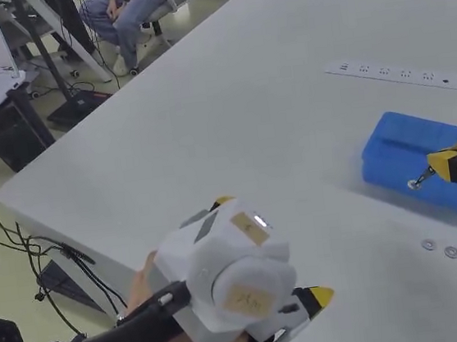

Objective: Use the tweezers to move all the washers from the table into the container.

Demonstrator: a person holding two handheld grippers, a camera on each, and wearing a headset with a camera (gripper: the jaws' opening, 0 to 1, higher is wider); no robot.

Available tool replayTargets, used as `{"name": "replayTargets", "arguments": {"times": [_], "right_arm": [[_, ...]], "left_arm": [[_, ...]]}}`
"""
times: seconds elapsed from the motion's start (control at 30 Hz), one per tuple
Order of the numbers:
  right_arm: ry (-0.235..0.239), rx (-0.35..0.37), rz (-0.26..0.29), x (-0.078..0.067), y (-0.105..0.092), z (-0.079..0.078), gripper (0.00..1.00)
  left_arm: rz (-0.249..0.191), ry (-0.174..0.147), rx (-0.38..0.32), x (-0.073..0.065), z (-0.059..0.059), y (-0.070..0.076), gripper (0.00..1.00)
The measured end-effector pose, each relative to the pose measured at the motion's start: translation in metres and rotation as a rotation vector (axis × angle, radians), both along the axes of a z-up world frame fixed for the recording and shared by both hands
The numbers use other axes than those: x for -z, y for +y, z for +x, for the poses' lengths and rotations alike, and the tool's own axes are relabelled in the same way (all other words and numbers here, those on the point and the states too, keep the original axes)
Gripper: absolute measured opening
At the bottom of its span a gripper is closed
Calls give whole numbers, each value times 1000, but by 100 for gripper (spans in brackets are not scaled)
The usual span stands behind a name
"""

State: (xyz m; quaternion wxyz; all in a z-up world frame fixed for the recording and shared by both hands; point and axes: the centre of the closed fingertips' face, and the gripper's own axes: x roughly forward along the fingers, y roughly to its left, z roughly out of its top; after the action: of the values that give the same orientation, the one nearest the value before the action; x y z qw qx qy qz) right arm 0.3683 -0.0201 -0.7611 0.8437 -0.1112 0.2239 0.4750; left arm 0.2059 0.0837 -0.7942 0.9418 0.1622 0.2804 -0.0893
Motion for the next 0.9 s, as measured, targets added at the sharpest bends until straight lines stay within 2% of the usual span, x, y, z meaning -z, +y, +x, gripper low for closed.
{"name": "replayTargets", "arguments": {"times": [0.07, 0.33, 0.57, 0.73, 0.9], "right_arm": [[-6, 4, 4, 0, 1, 9, 2], [-41, 27, -4, -4, 3, 23, 2], [-57, 47, -39, 7, 1, 37, 2], [-45, 46, -66, 23, 1, 47, 2], [-39, 43, -86, 31, 2, 52, 2]], "left_arm": [[2, 3, 0, 1, 0, 0, 89], [5, 9, 2, 2, 0, 0, 89], [5, 11, 3, 3, 0, 0, 89], [4, 11, 1, 2, 0, 0, 88], [3, 10, 1, 2, 0, 0, 88]]}}
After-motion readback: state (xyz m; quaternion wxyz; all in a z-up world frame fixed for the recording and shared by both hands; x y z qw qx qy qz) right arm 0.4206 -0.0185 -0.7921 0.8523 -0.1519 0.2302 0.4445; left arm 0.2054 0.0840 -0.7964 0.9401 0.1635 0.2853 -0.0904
